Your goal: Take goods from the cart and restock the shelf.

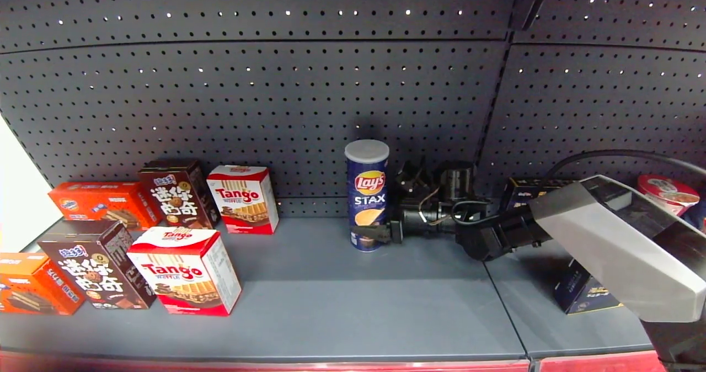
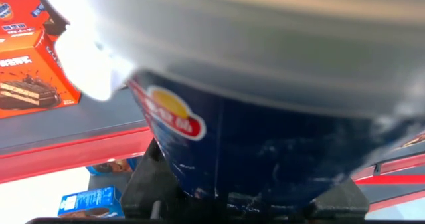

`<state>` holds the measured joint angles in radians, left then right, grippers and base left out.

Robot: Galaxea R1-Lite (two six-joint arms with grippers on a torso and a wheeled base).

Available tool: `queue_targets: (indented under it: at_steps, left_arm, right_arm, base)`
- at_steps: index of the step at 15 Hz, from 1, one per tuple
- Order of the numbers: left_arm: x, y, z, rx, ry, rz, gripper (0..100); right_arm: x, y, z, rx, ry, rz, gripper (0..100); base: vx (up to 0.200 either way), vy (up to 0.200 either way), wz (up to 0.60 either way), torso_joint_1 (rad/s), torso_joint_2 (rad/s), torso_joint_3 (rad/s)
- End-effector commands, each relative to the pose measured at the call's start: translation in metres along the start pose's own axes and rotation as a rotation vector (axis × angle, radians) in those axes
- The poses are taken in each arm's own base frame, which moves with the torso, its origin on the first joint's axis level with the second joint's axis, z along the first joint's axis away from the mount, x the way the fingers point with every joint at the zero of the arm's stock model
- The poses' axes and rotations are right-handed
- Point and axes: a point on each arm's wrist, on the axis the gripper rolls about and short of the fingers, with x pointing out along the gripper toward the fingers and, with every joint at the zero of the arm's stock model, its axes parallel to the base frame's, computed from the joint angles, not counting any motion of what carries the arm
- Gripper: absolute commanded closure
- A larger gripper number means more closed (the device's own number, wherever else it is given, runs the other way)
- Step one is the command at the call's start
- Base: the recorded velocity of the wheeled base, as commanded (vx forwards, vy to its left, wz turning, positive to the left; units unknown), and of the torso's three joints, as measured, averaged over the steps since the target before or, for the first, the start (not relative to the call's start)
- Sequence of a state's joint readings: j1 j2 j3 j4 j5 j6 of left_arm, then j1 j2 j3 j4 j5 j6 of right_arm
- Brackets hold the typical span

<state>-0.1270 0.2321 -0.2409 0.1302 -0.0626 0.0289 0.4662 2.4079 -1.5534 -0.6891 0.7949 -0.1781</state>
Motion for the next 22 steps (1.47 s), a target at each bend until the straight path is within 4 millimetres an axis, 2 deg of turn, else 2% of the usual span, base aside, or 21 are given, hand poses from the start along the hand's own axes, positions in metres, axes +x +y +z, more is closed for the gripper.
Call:
queue_targets:
  at_steps: [1, 4, 7, 13, 17, 19, 22]
  left_arm:
    - [0.0, 0.0, 0.0, 0.0, 0.0, -0.001, 100]
    - [0.0, 0.0, 0.0, 0.0, 0.0, -0.001, 100]
    - [-0.002, 0.0, -0.001, 0.001, -0.011, 0.0, 100]
    - [-0.004, -0.001, -0.009, 0.002, -0.029, 0.002, 100]
    - [-0.004, -0.001, -0.018, 0.001, -0.019, 0.0, 100]
    - [-0.004, -0.001, -0.023, 0.001, -0.022, 0.0, 100]
    - [-0.005, -0.001, -0.027, 0.002, -0.031, 0.0, 100]
  right_arm:
    - [0.0, -0.001, 0.001, -0.001, -0.003, -0.001, 100]
    - [0.0, 0.0, -0.001, -0.009, -0.008, -0.017, 100]
    - [-0.001, 0.003, 0.006, -0.017, -0.015, -0.014, 100]
    - [-0.013, 0.025, 0.028, -0.02, -0.018, 0.006, 100]
    - [-0.035, 0.046, 0.053, -0.027, -0.023, 0.0, 100]
    - [-0.045, 0.062, 0.064, -0.026, -0.018, 0.001, 100]
    - [-0.067, 0.098, 0.077, -0.012, -0.003, 0.031, 100]
  base:
    - [0.0, 0.0, 0.0, 0.0, 0.0, 0.0]
    - [0.0, 0.0, 0.0, 0.0, 0.0, 0.0]
    - [0.0, 0.0, 0.0, 0.0, 0.0, 0.0]
    - [0.0, 0.0, 0.0, 0.0, 0.0, 0.0]
    - [0.0, 0.0, 0.0, 0.0, 0.0, 0.0]
    - [0.0, 0.0, 0.0, 0.0, 0.0, 0.0]
    - [0.0, 0.0, 0.0, 0.0, 0.0, 0.0]
